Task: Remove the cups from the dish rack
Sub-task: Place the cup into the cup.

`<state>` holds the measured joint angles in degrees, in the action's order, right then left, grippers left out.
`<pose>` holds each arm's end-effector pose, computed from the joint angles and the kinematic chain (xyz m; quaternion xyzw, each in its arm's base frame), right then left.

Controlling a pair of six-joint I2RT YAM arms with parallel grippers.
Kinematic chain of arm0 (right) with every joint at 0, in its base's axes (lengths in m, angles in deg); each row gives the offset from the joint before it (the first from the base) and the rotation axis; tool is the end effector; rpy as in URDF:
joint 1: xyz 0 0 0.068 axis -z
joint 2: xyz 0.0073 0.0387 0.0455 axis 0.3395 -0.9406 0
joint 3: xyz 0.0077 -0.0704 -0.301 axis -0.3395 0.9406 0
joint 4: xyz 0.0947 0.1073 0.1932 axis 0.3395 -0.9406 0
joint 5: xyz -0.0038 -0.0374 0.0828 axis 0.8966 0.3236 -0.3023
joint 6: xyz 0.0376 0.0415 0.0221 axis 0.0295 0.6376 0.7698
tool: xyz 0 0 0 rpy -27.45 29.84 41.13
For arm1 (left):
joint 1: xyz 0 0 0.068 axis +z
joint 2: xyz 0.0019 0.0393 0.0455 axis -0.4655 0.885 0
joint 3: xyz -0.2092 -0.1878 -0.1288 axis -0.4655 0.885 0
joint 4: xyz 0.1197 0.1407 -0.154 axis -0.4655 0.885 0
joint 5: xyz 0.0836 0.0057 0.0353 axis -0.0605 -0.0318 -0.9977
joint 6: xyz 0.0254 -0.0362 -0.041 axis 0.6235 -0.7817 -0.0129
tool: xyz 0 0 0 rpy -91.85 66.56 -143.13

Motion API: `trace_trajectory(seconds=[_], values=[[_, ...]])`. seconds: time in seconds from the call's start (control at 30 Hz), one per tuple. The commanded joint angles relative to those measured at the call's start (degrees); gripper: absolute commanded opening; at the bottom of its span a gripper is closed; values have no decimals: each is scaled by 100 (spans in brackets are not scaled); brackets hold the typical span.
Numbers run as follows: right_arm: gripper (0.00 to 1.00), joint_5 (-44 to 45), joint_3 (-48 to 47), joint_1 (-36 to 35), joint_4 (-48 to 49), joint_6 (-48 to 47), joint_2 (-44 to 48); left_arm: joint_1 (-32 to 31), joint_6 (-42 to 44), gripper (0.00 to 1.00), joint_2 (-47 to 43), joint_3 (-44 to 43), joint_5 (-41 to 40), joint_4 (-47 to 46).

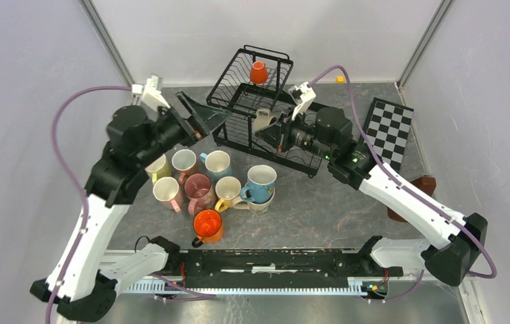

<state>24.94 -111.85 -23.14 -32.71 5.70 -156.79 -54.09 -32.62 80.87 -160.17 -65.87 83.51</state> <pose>0.1838 0.1831 0.4341 -0.1570 0.7212 0.4510 0.5017 0.1290 -0.0753 0.4854 -0.0940 0.7483 -0.4796 0.4486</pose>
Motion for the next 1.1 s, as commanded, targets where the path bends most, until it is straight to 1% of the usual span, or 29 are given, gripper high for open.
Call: trace_trajectory(seconds=[0.0,0.17,0.3,0.53,0.63,0.8,1.07], values=[[0,249,-682,-334,-384,-481,-147,23,1097,100,-417,-803,-952,885],[0,495,-1161,-845,-898,-789,-442,24,1356,100,-584,-1413,-1133,1180],[0,839,-1730,-1484,-1421,-1022,-827,19,1397,100,-659,-1640,-1097,1204],[0,1471,-2969,-2550,-2536,-1365,-1862,25,1423,100,-737,-1890,-1078,1208],[0,1542,-3356,-2876,-2888,-1444,-2346,23,1448,100,-754,-1960,-1117,1208],[0,1404,-3507,-3174,-3076,-1442,-2978,22,1469,100,-839,-2053,-1294,1202],[0,1307,-3355,-3386,-3016,-1402,-3505,24,1560,100,-988,-2296,-1758,1197]])
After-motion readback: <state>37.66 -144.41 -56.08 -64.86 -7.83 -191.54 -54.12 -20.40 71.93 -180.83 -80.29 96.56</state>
